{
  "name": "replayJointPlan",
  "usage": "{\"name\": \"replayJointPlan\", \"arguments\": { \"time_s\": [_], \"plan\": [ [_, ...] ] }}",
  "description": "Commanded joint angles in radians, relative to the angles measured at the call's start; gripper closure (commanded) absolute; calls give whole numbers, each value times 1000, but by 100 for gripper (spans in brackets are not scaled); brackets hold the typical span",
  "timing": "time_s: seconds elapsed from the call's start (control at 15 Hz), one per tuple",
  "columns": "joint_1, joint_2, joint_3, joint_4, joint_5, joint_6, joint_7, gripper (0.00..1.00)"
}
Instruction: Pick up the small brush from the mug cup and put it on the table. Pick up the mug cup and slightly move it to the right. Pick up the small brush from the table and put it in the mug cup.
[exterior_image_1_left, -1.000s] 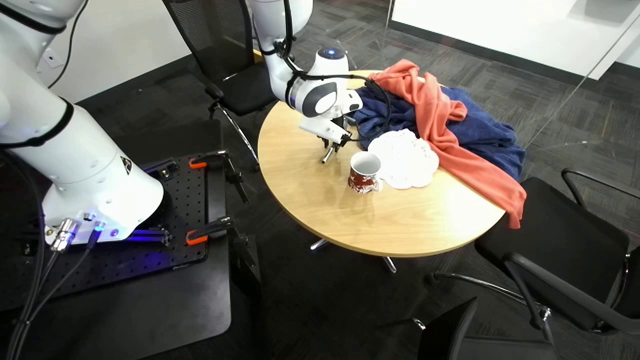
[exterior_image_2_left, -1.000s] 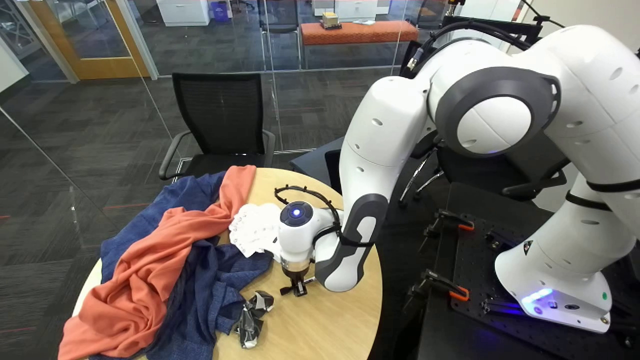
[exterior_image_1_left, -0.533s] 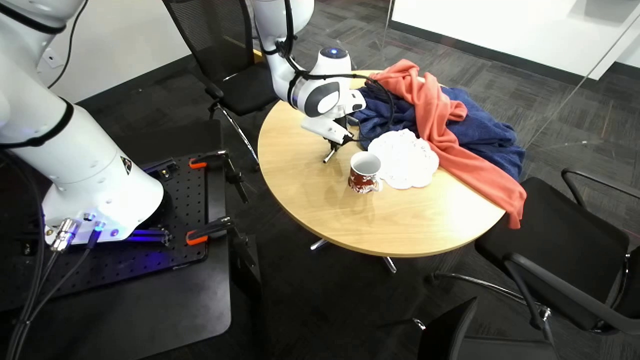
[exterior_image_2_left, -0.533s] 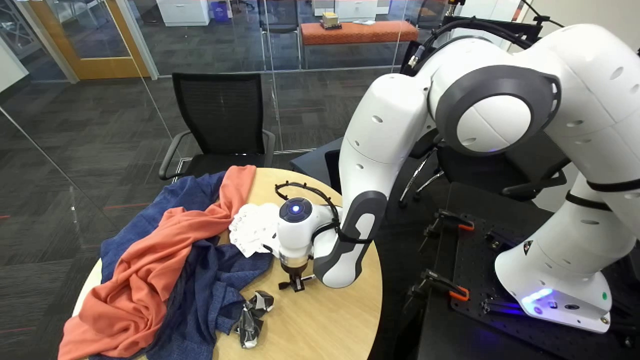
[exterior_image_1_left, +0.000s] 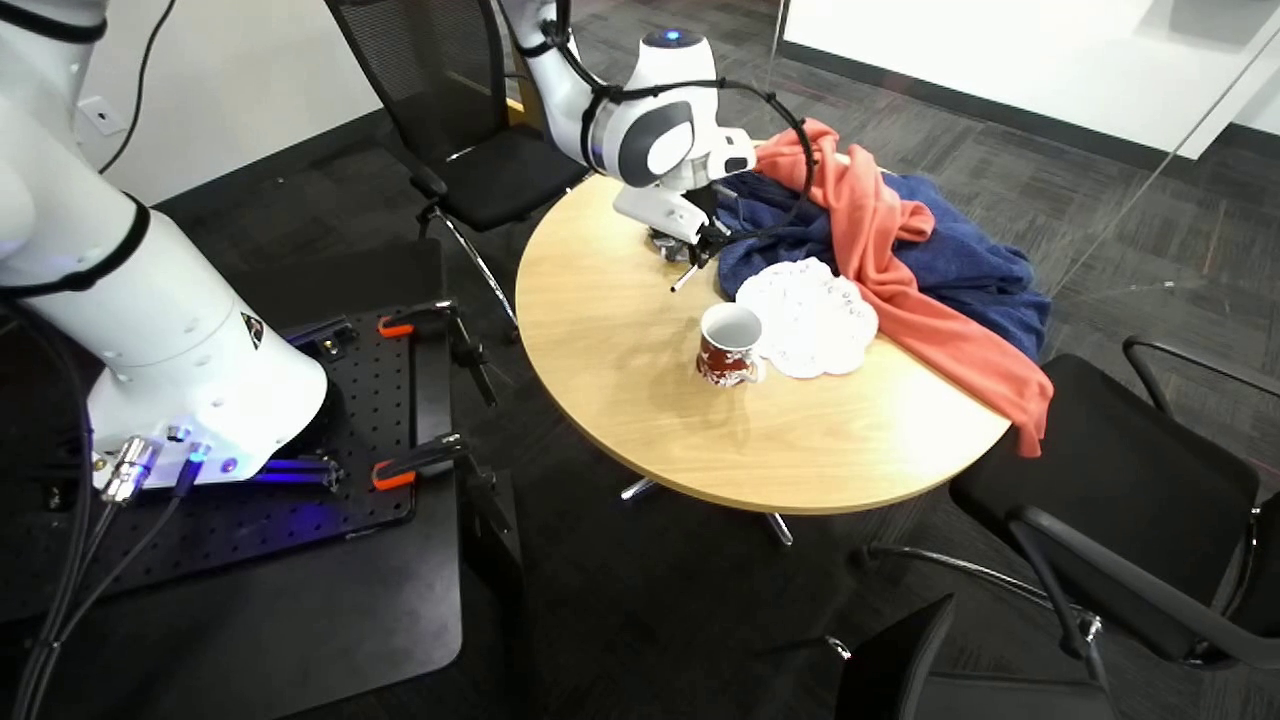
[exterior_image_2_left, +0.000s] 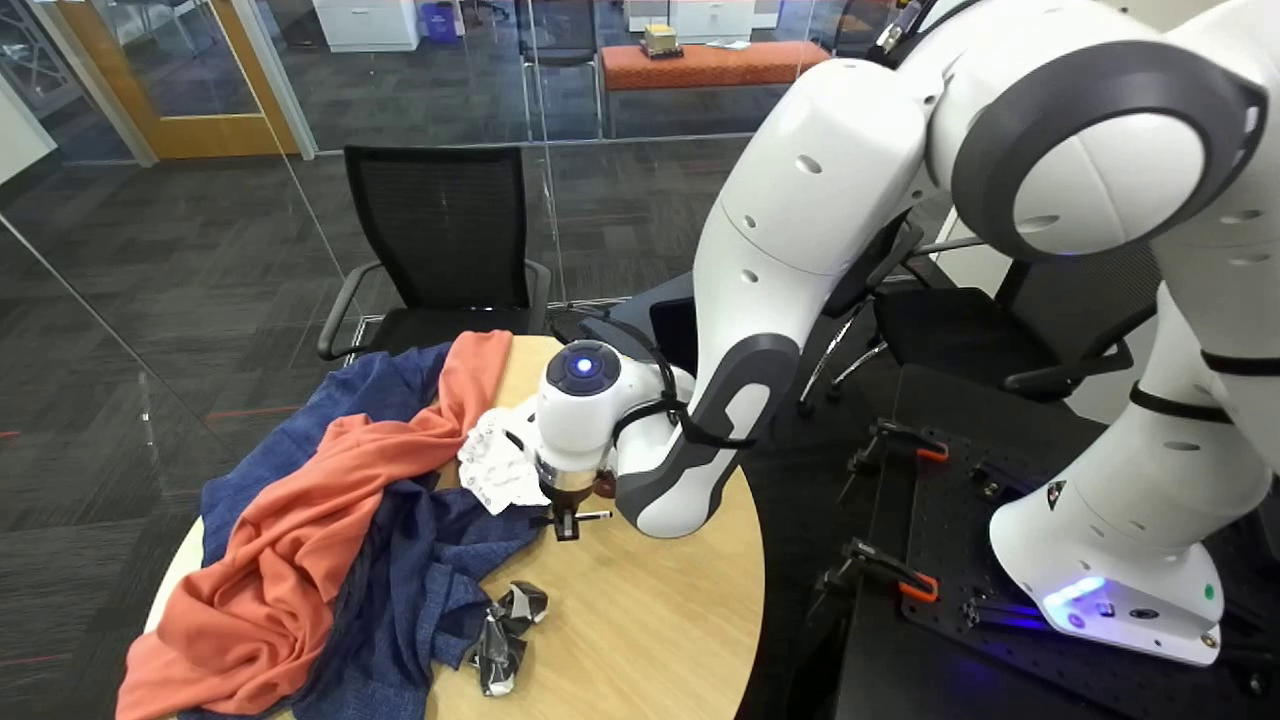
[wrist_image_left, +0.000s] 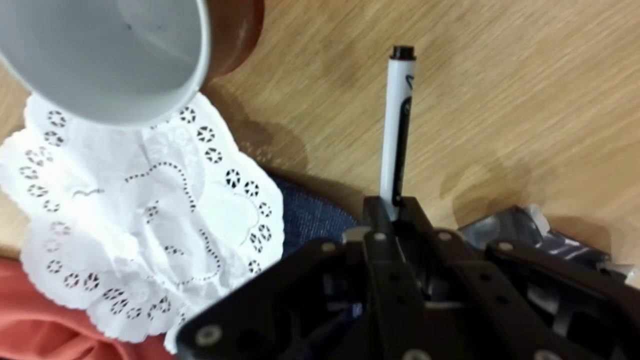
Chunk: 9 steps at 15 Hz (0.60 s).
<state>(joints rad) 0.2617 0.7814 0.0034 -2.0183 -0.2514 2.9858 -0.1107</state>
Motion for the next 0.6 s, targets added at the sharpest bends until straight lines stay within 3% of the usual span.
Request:
{"name": "replayJointPlan", "arguments": {
  "time_s": [0.0, 0.2, 0.47, 0.53],
  "plan": [
    [45, -145, -40, -93, 13, -38, 67, 97],
    [45, -209, -43, -118, 11, -63, 88, 97],
    [-59, -281, 60, -166, 39, -65, 13, 97],
    [-3, -214, 5, -108, 8, -44, 55, 89]
  ]
}}
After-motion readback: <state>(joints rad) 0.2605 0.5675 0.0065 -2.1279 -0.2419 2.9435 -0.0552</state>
